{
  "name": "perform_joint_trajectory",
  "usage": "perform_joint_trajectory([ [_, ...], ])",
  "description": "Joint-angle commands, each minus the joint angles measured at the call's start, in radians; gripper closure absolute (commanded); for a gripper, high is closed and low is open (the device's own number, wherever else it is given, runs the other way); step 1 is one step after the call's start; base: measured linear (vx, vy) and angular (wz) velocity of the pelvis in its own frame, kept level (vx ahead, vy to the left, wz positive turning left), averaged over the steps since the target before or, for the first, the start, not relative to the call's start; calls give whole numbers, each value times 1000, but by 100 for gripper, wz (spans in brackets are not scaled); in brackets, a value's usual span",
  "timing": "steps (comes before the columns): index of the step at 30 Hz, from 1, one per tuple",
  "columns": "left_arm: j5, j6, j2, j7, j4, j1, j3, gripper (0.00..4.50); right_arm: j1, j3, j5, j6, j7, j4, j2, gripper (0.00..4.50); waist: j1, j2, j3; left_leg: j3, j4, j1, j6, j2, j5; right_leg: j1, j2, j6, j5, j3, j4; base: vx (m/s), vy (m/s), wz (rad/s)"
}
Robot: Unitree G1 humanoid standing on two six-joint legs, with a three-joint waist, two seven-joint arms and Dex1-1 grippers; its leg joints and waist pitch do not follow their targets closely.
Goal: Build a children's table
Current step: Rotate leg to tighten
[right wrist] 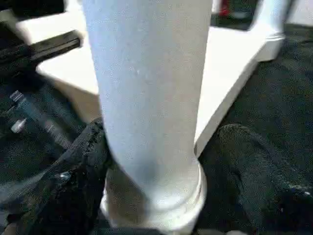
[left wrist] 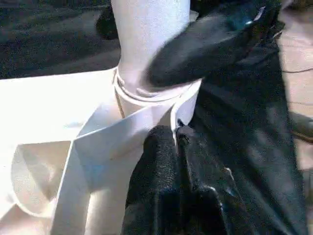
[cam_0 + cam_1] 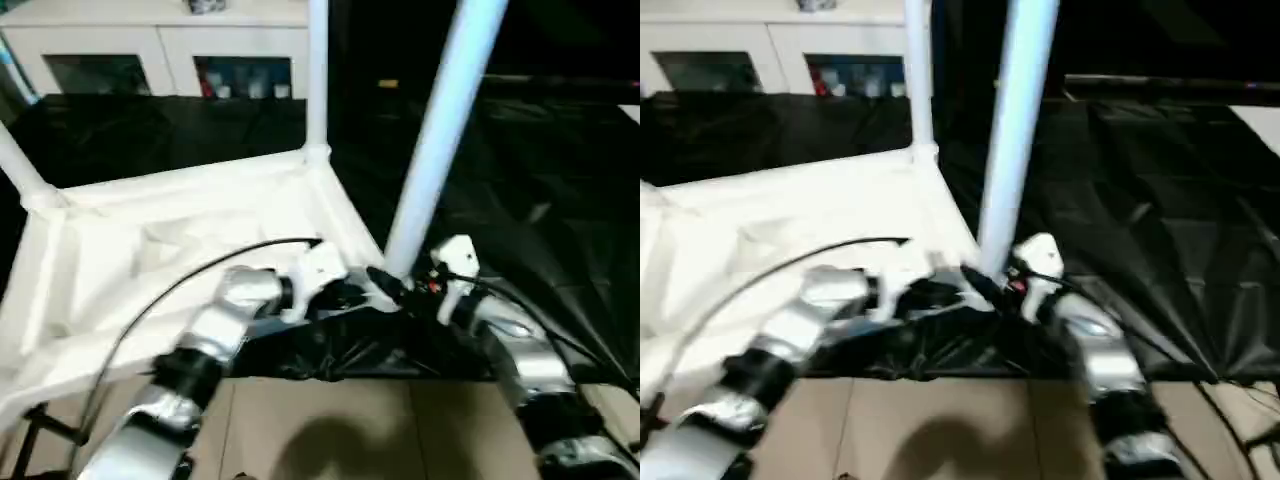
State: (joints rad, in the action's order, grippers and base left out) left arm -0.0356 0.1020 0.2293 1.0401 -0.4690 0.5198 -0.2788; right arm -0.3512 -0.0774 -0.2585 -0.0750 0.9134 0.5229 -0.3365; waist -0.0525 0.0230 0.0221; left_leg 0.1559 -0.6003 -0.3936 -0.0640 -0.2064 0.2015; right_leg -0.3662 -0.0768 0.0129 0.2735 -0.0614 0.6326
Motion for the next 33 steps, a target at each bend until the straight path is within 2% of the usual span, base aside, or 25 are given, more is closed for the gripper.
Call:
perform_joint_trajectory([
  [1, 44, 20, 50, 39, 79, -7, 68, 396, 10, 45, 7, 29, -23, 8, -57, 77, -1, -13, -55, 0, 53, 19, 187, -31, -48, 51, -58, -292, -406, 34, -42, 0, 0, 0],
  [4, 56, 54, 74, 69, 122, -22, 62, 390, 7, 16, 39, 56, -67, -37, -25, 77, -1, -10, -50, 4, 54, 25, 164, -29, -55, 44, -55, -314, -365, 38, -43, 0, 0, 0],
  [5, 56, 54, 74, 69, 122, -22, 62, 390, 7, 16, 39, 56, -67, -37, -25, 77, -1, -10, -50, 4, 54, 25, 164, -29, -55, 44, -55, -314, -365, 38, -43, 0, 0, 0],
  [6, 72, 61, 83, 71, 130, -23, 64, 358, 2, 4, 48, 74, -84, -56, -5, 77, 0, -17, -45, 7, 56, 20, 156, -25, -43, 47, -55, -308, -331, 40, -45, 0, 0, 0],
  [8, 84, 69, 90, 76, 134, -23, 65, 359, 2, -5, 49, 88, -89, -71, 4, 77, -2, -16, -45, 9, 57, 26, 146, -27, -24, 44, -56, -302, -301, 43, -46, 0, 0, 0],
  [12, 93, 71, 106, 78, 113, -17, 68, 359, 12, -39, 58, 111, -116, -112, 34, 77, -3, -17, -47, 11, 55, 26, 135, -24, -50, 44, -52, -288, -344, 47, -42, 0, 0, 0],
  [14, 110, 98, 92, 85, 103, -18, 74, 359, 14, -56, 69, 109, -133, -111, 63, 77, -2, -17, -46, 12, 55, 25, 126, -23, -47, 44, -52, -288, -349, 48, -41, 0, 0, 0],
  [18, 86, 95, 49, 33, 48, -4, 58, 359, 1, -97, 121, 100, -194, -82, 138, 77, 5, -18, -46, 13, 55, 24, 114, -20, -41, 46, -52, -288, -362, 50, -41, 0, 0, 0],
  [23, 79, 120, 36, 15, 16, 6, 37, 359, 10, -99, 114, 138, -201, -137, 126, 77, 8, -12, -47, 11, 55, 25, 107, -21, -21, 48, -52, -279, -371, 52, -41, 0, 0, 0],
  [27, 52, 123, 40, -17, -19, 14, 31, 359, 28, -87, 116, 157, -195, -184, 111, 77, 6, -15, -47, 11, 55, 24, 107, -20, -14, 50, -51, -274, -374, 52, -41, 0, 0, 0],
  [28, 63, 124, 41, -5, -15, 13, 37, 342, 31, -83, 117, 160, -192, -193, 107, 77, 7, -16, -46, 11, 55, 25, 104, -20, -5, 49, -51, -274, -362, 52, -43, 0, 0, 0],
  [29, 66, 125, 42, -2, -14, 13, 39, 324, 32, -82, 117, 161, -191, -195, 106, 77, 6, -11, -47, 10, 55, 25, 102, -21, -6, 50, -52, -276, -361, 52, -42, 0, 0, 0],
  [30, 98, 148, 44, 22, 4, 12, 54, 324, 34, -81, 115, 164, -190, -202, 97, 77, 7, -14, -46, 11, 55, 25, 99, -20, -4, 49, -51, -279, -360, 52, -43, 0, 0, 0],
  [32, 108, 156, 45, 28, 8, 12, 58, 321, 34, -80, 115, 165, -189, -202, 93, 77, 6, -14, -47, 12, 55, 25, 99, -20, -6, 48, -50, -283, -361, 52, -42, 0, 0, 0],
  [33, 126, 156, 52, 29, 13, 16, 80, 294, 33, -80, 115, 167, -184, -203, 82, 77, 5, -14, -47, 12, 54, 25, 100, -19, -10, 49, -50, -285, -367, 53, -41, 0, 0, 0],
])
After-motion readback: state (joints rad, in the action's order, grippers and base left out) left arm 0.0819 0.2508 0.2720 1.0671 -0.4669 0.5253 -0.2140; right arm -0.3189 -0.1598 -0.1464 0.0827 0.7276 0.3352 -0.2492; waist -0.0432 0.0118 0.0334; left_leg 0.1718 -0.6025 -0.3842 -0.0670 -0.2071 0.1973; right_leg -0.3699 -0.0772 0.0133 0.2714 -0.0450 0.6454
